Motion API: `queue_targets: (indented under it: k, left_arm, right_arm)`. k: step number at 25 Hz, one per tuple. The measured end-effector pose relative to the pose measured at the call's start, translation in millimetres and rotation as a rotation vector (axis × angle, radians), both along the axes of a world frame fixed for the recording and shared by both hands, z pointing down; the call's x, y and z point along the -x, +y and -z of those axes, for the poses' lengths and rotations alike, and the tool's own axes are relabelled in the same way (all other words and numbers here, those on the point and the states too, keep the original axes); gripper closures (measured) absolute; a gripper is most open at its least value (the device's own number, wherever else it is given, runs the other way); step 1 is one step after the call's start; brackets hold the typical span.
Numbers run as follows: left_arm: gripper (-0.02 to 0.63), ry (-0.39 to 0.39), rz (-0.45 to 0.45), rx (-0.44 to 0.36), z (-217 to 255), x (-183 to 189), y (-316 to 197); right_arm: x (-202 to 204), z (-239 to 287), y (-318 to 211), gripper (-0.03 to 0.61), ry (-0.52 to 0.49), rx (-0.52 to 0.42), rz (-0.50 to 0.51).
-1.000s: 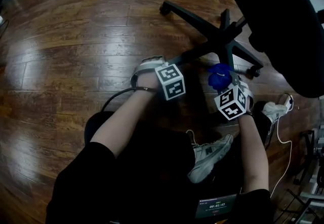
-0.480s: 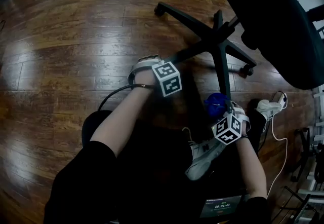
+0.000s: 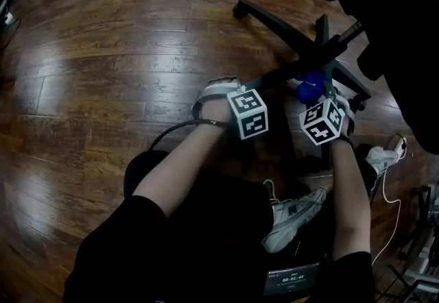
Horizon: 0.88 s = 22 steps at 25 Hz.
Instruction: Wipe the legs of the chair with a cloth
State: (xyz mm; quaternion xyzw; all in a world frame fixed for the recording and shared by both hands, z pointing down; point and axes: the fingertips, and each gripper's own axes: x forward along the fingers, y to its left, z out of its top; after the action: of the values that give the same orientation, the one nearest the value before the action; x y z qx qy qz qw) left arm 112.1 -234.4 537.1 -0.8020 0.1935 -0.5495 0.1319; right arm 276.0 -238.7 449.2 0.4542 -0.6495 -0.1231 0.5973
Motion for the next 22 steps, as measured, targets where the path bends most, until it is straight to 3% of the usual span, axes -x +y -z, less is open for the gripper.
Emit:
queue_targets:
  k: [6, 16, 22]
  left_arm:
    - [0.502, -0.005, 0.001, -0.023, -1.7, 1.4, -1.4]
    - [0.502, -0.005, 0.011, 0.013, -5.6, 0.5, 0.9]
    - [0.502, 0.000, 0.020, 0.027, -4.4, -1.5, 5.6]
  right_arm:
    - [2.0, -4.1, 21.0, 0.482, -0.009, -0.005, 0.025]
    - [-15.4, -54.0, 190.5, 0.482, 0.001, 0.166, 0.069]
    - [-18.9, -53.5, 170.9, 0.483, 0.004, 0.225, 0.031]
